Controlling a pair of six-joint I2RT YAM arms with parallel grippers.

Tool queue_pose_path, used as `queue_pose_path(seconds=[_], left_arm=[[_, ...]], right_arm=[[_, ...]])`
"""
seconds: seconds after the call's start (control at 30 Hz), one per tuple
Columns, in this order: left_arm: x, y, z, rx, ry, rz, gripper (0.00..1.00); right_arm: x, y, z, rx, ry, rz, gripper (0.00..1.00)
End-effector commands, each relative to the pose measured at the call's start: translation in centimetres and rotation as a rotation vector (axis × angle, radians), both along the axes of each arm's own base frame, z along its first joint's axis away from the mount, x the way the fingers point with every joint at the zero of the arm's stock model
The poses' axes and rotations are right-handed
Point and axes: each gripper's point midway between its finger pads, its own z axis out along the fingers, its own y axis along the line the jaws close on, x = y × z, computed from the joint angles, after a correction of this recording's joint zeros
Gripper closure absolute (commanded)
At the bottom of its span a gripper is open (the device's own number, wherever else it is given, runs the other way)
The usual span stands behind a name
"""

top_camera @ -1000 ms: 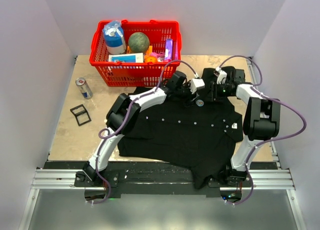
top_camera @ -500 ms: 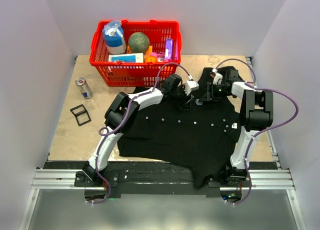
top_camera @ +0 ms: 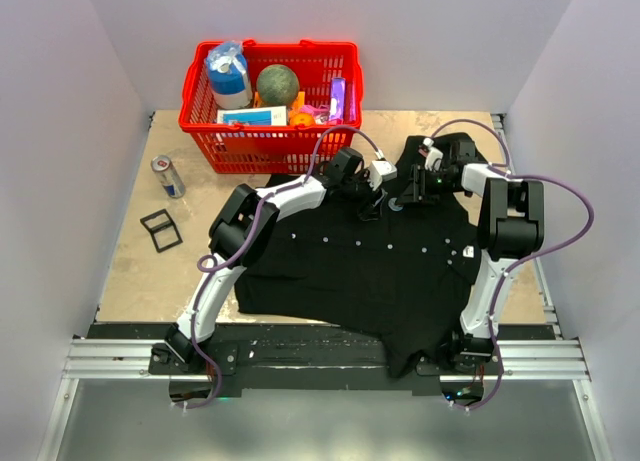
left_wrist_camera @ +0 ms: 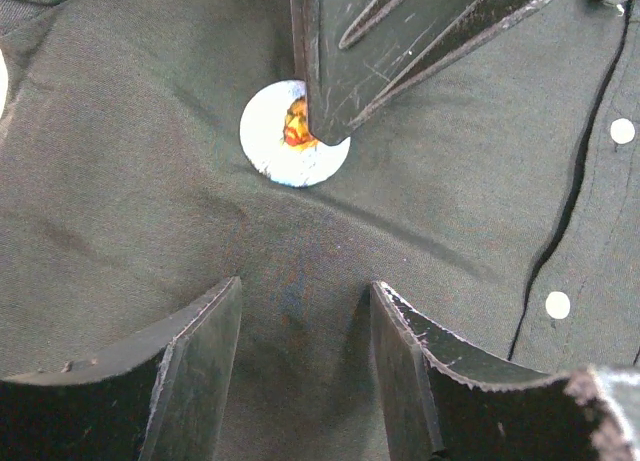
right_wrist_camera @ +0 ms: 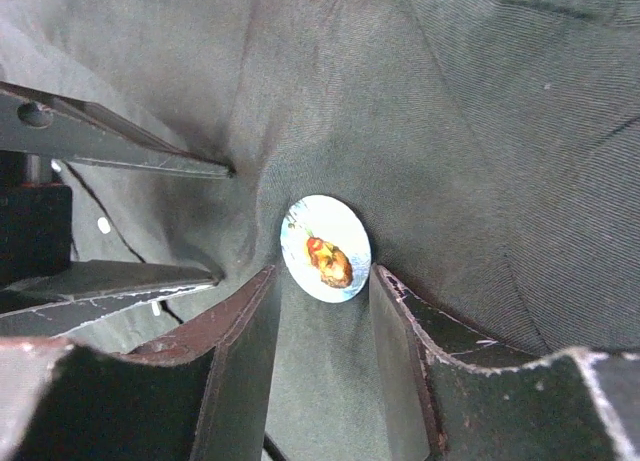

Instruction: Remove the brooch from the garment

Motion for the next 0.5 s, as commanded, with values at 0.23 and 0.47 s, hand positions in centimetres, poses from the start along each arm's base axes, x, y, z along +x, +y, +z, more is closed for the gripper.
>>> queue_pose_path(seconds=[0.23,0.47], left_arm=[[-0.3,0.6,1.0,0.006,0.005,0.001,0.41],[-0.5,0.7,0.9,0.013,0.007,-0.002,0.41]], right_arm=[[-0.2,1.3,0.7,0.062,0.029,0.024,0.58],[-0.1,2.4,1.3,0.118,0.018,0.04,0.63]])
